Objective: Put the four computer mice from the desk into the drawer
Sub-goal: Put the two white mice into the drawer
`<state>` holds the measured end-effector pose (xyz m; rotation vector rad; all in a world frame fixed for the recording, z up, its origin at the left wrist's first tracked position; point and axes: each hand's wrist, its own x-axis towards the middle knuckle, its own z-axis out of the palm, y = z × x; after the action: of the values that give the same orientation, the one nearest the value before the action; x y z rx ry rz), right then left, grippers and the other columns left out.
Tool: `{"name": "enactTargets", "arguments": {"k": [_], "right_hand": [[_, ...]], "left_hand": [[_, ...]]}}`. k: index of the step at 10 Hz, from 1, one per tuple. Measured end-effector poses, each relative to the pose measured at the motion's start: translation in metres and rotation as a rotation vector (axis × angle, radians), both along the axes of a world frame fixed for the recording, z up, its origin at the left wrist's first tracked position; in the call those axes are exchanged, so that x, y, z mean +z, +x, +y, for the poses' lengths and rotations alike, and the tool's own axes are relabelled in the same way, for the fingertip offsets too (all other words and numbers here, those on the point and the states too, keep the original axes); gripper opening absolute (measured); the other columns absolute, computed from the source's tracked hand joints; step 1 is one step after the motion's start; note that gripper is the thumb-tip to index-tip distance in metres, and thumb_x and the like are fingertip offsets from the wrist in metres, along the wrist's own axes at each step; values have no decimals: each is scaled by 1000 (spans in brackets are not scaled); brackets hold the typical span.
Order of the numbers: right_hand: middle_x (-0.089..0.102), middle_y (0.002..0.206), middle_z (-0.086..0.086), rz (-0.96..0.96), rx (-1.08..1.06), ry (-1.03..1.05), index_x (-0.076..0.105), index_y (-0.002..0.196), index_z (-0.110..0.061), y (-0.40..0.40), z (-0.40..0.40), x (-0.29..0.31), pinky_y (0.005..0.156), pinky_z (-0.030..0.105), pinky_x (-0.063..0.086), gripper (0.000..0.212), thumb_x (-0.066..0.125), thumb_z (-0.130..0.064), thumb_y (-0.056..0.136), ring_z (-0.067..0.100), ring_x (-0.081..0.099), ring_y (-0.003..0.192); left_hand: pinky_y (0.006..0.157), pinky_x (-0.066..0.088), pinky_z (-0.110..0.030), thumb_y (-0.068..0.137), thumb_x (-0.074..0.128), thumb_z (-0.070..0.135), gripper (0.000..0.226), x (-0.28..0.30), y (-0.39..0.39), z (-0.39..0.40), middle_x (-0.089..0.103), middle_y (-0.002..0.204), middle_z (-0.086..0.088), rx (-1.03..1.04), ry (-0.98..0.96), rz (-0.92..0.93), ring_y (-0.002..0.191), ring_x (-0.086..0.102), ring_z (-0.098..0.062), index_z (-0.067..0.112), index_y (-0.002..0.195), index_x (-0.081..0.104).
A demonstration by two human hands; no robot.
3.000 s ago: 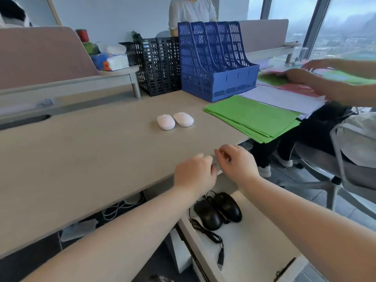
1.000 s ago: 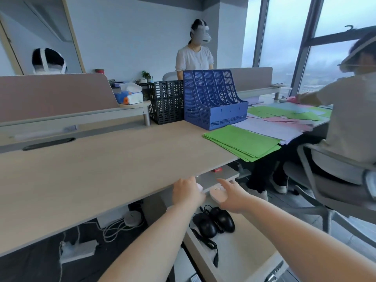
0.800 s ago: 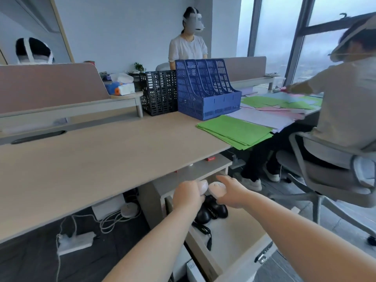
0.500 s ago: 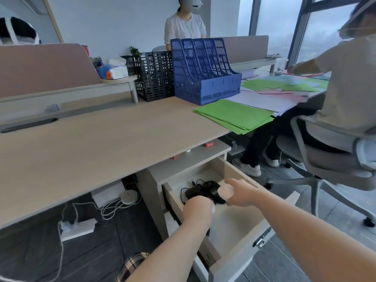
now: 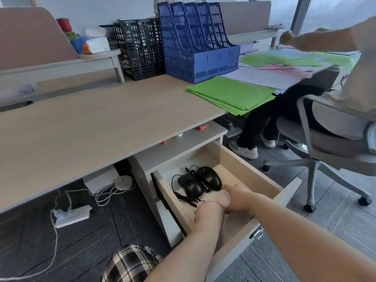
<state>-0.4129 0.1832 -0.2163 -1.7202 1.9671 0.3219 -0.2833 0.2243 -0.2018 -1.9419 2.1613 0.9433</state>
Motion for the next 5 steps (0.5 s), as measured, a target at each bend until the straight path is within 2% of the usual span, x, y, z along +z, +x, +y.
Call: {"name": "enactTargets", "arguments": {"k": [1, 2, 3, 4, 5], "right_hand": [[57, 122, 8, 6, 3, 18, 47, 117, -29, -7, -14, -32, 94, 39, 49, 72, 64, -62, 55, 28, 59, 101], [56, 125, 11, -44, -10, 1, 42, 124, -25, 6, 1, -4, 99, 39, 47, 68, 65, -57, 68, 29, 54, 110], [53, 130, 14, -83, -31, -13, 38, 136, -19, 14, 10, 21, 98, 36, 45, 73, 68, -47, 75, 30, 48, 124], [39, 141, 15, -70, -35, 21, 26, 147, -21, 16, 12, 29, 101, 34, 44, 85, 73, -35, 77, 31, 48, 126], [36, 145, 15, -54, -7, 27, 23, 149, -20, 16, 11, 31, 104, 34, 41, 88, 74, -30, 78, 31, 44, 130]], "left_hand": [[113, 31, -37, 100, 30, 2, 51, -10, -4, -1, 36, 149, -22, -368, -140, -324, 138, 32, -34, -5, 148, 14], [116, 25, -37, 100, 38, 5, 59, -9, -1, -6, 34, 149, -21, -295, -145, -212, 141, 29, -33, -6, 148, 7], [111, 32, -37, 92, 60, 27, 88, -5, 3, -10, 33, 151, -19, -332, -102, -288, 140, 31, -31, -6, 149, 1], [101, 41, -43, 91, 60, 41, 101, -3, 2, -8, 42, 144, -24, -400, -57, -347, 130, 45, -36, -8, 146, -8], [95, 45, -42, 92, 59, 39, 99, -5, 2, -9, 52, 136, -26, -373, -70, -352, 121, 54, -38, -9, 146, -8]]}}
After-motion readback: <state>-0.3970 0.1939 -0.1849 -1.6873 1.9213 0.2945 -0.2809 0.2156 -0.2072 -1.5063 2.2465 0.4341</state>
